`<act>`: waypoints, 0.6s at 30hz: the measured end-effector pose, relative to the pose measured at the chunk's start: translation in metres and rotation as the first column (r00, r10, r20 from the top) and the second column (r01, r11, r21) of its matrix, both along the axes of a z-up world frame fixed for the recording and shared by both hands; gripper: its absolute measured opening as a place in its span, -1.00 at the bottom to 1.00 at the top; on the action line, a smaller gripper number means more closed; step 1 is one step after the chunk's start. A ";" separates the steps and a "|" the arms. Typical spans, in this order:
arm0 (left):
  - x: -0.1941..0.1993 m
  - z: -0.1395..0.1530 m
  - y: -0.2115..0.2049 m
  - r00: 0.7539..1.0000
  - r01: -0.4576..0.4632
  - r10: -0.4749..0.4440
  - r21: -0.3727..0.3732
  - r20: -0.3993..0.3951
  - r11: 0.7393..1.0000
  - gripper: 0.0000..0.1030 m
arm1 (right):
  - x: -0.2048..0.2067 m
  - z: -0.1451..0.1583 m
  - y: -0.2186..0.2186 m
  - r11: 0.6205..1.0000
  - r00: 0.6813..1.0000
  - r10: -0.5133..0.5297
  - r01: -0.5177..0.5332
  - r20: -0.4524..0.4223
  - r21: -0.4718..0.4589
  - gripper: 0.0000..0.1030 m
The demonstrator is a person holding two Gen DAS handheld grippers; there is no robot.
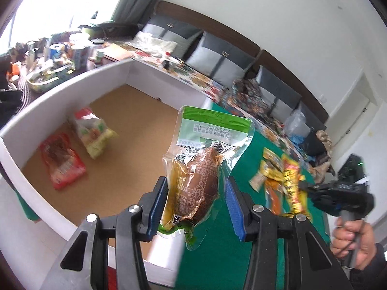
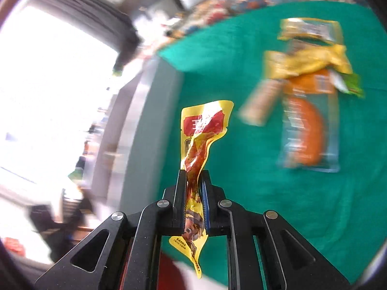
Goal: Organize snacks
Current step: 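Carry both packs into the white box and open both tools, then move both tools back over the remaining snacks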
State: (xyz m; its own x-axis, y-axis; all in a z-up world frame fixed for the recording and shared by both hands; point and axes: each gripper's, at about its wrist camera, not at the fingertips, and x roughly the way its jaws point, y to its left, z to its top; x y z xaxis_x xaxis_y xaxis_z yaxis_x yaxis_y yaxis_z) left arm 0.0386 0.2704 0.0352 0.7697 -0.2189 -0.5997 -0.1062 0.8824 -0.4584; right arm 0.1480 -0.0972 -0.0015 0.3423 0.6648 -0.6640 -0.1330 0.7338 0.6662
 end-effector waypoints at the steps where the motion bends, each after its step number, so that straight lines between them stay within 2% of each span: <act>1: 0.002 0.001 0.012 1.000 -0.029 0.029 0.014 -0.007 0.999 -0.09 | 0.002 0.011 0.020 0.998 0.999 0.033 -0.033 0.016 0.051 -0.79; 4: 0.010 0.002 0.049 0.993 -0.107 0.109 0.058 -0.032 0.993 -0.05 | -0.005 0.059 0.091 0.981 0.988 0.141 -0.149 0.068 0.127 -0.79; 6: 0.013 0.001 0.068 0.980 -0.176 0.186 0.137 -0.063 0.975 0.08 | -0.007 0.073 0.132 0.967 0.977 0.195 -0.206 0.086 0.153 -0.79; 8: 0.018 -0.004 0.080 0.961 -0.229 0.255 0.206 -0.108 0.951 0.36 | -0.005 0.078 0.180 0.962 0.967 0.229 -0.243 0.114 0.128 -0.70; 9: 0.017 -0.007 0.085 0.956 -0.237 0.266 0.214 -0.120 0.948 0.43 | -0.005 0.077 0.195 0.960 0.963 0.239 -0.254 0.124 0.116 -0.66; 10: 0.017 -0.009 0.088 0.953 -0.243 0.274 0.215 -0.130 0.946 0.49 | -0.003 0.073 0.212 0.961 0.960 0.253 -0.264 0.121 0.084 -0.44; 11: 0.016 -0.011 0.091 0.949 -0.250 0.283 0.215 -0.137 0.944 0.50 | 0.000 0.068 0.221 0.960 0.959 0.263 -0.271 0.106 0.070 -0.12; 13: 0.010 -0.013 0.091 0.946 -0.261 0.294 0.216 -0.135 0.941 0.51 | 0.004 0.060 0.219 0.962 0.962 0.255 -0.263 0.097 0.078 -0.06; 15: 0.005 -0.012 0.082 0.951 -0.255 0.283 0.203 -0.122 0.945 0.53 | 0.005 0.059 0.196 0.970 0.965 0.229 -0.237 0.125 0.051 0.01; 17: 0.005 -0.010 0.063 0.964 -0.218 0.240 0.173 -0.117 0.961 0.53 | 0.000 0.053 0.163 0.984 0.967 0.175 -0.166 0.183 -0.061 0.26; 18: 0.006 -0.006 0.050 0.972 -0.189 0.207 0.161 -0.109 0.969 0.53 | -0.003 0.064 0.151 0.984 0.967 0.157 -0.136 0.201 -0.113 0.28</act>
